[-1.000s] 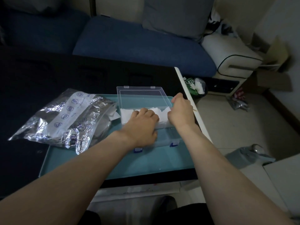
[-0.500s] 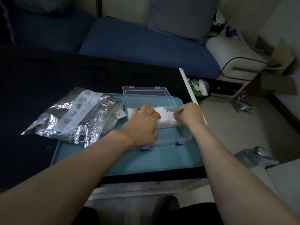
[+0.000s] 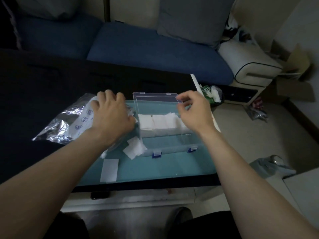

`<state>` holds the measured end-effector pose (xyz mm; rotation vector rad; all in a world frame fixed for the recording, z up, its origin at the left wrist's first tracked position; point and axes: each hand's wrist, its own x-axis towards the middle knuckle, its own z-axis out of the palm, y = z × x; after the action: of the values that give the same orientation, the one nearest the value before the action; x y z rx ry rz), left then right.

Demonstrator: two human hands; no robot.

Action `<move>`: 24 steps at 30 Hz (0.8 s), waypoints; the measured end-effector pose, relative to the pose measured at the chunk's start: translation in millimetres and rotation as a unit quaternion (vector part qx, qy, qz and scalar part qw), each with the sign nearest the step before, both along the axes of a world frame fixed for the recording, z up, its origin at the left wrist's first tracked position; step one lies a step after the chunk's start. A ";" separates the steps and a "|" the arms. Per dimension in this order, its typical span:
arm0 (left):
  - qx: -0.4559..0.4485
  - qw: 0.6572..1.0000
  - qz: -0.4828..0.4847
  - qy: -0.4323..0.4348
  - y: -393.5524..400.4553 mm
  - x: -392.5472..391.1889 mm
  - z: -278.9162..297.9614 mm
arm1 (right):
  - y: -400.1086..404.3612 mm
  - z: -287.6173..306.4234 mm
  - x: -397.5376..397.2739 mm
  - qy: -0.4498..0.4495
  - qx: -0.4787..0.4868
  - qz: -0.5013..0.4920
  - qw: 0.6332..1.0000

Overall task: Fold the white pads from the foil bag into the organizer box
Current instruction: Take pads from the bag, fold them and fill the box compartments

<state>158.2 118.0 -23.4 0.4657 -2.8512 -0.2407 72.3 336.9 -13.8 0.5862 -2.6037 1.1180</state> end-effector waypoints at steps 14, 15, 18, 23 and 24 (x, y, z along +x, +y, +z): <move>0.135 0.990 -0.028 -0.013 -52.0 9.1 -11.6 | -111.9 -20.9 70.2 -0.119 0.262 0.198 0.937; 0.146 0.989 -0.031 -0.009 -53.6 9.7 -12.4 | -115.6 -21.9 70.3 -0.115 0.272 0.207 0.933; 0.186 0.982 -0.038 -0.009 -57.8 12.6 -12.7 | -126.2 -21.9 73.5 -0.088 0.263 0.243 0.929; 0.220 0.974 -0.055 -0.012 -59.9 16.4 -7.8 | -137.1 -22.4 68.2 -0.005 0.279 0.268 0.922; 0.226 0.973 -0.053 -0.014 -60.5 17.1 -7.8 | -137.2 -23.7 66.0 -0.002 0.286 0.274 0.918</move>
<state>175.3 57.5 -31.1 0.3995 -2.8433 -0.9196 138.3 199.7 -37.5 1.5069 -2.8400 0.4237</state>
